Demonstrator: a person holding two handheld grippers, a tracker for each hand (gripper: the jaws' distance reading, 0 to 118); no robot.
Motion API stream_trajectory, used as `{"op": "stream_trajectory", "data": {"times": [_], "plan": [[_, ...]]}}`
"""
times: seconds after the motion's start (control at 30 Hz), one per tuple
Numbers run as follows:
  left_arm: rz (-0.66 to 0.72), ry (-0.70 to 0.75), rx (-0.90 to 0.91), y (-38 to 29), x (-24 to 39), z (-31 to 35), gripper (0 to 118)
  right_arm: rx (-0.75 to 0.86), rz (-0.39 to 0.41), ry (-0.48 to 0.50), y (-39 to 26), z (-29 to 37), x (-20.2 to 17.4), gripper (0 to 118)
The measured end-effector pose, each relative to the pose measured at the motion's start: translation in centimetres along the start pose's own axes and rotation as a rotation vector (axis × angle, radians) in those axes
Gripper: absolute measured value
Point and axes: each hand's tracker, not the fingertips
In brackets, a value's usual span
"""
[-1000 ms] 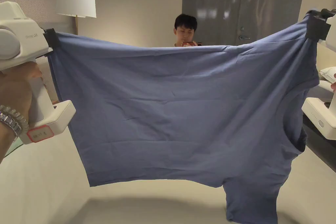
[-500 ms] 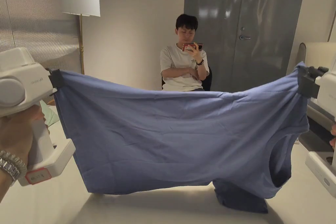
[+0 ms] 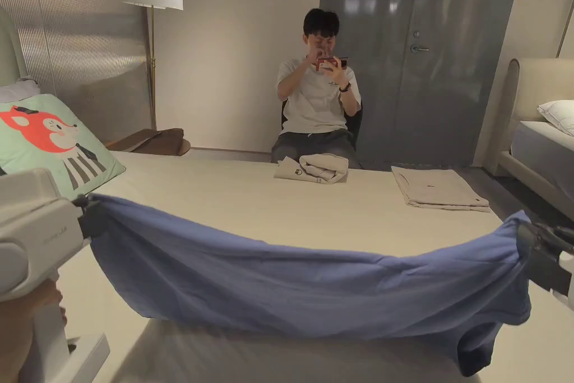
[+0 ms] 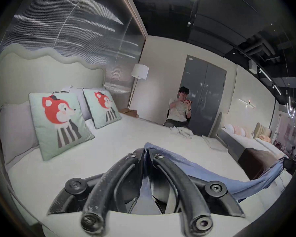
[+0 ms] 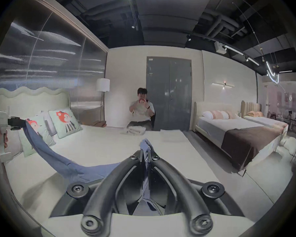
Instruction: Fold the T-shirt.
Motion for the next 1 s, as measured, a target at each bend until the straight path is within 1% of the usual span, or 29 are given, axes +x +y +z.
{"op": "stream_trajectory", "data": {"times": [0.07, 0.13, 0.2, 0.3, 0.33, 0.43, 0.47, 0.57, 0.67, 0.7, 0.73, 0.77, 0.83, 0.87, 1.0], "plan": [[-0.005, 0.017, -0.054, -2.5, -1.0, 2.4, 3, -0.037, -0.013, 0.017, -2.1, 2.9, -0.3, 4], [-0.003, 0.023, -0.083, -5.1, -2.2, 4.7, 3, -0.068, -0.004, 0.011, -4.1, 5.3, -0.7, 4], [-0.022, 0.047, -0.149, -7.8, -3.2, 6.7, 3, -0.115, 0.006, 0.013, -5.9, 7.3, -1.1, 4], [-0.054, 0.079, -0.237, -11.7, -4.9, 9.1, 3, -0.186, -0.023, 0.031, -8.6, 9.9, -1.7, 4], [-0.052, 0.083, -0.255, -12.7, -5.5, 9.9, 3, -0.214, -0.029, 0.028, -10.2, 10.1, -1.0, 4], [-0.053, 0.102, -0.329, -15.3, -7.0, 11.6, 3, -0.281, -0.028, 0.03, -13.2, 12.3, -1.6, 4], [-0.051, 0.104, -0.359, -16.1, -7.5, 12.0, 3, -0.31, -0.034, 0.028, -14.6, 12.8, -1.2, 4], [-0.063, 0.107, -0.438, -18.0, -8.4, 12.6, 3, -0.398, -0.06, 0.02, -17.8, 14.3, -1.2, 4], [-0.104, 0.117, -0.501, -19.3, -8.8, 12.8, 3, -0.484, -0.093, 0.003, -20.6, 15.1, -0.4, 4], [-0.115, 0.12, -0.533, -19.6, -9.0, 12.8, 3, -0.51, -0.096, 0.0, -21.2, 15.3, -0.3, 4], [-0.112, 0.121, -0.548, -19.9, -9.2, 12.7, 3, -0.529, -0.098, -0.008, -19.7, 16.5, -1.7, 4], [-0.119, 0.123, -0.574, -20.3, -9.4, 12.5, 3, -0.553, -0.102, -0.007, -20.1, 16.7, -1.9, 4], [-0.121, 0.135, -0.608, -21.0, -9.8, 11.9, 3, -0.583, -0.11, -0.016, -21.2, 16.5, -1.9, 4], [-0.134, 0.141, -0.628, -21.4, -10.0, 11.5, 3, -0.595, -0.115, -0.022, -22.8, 16.5, -1.3, 4], [-0.183, 0.158, -0.672, -22.6, -10.2, 10.6, 3, -0.635, -0.11, -0.041, -24.2, 16.0, -1.2, 4]]}}
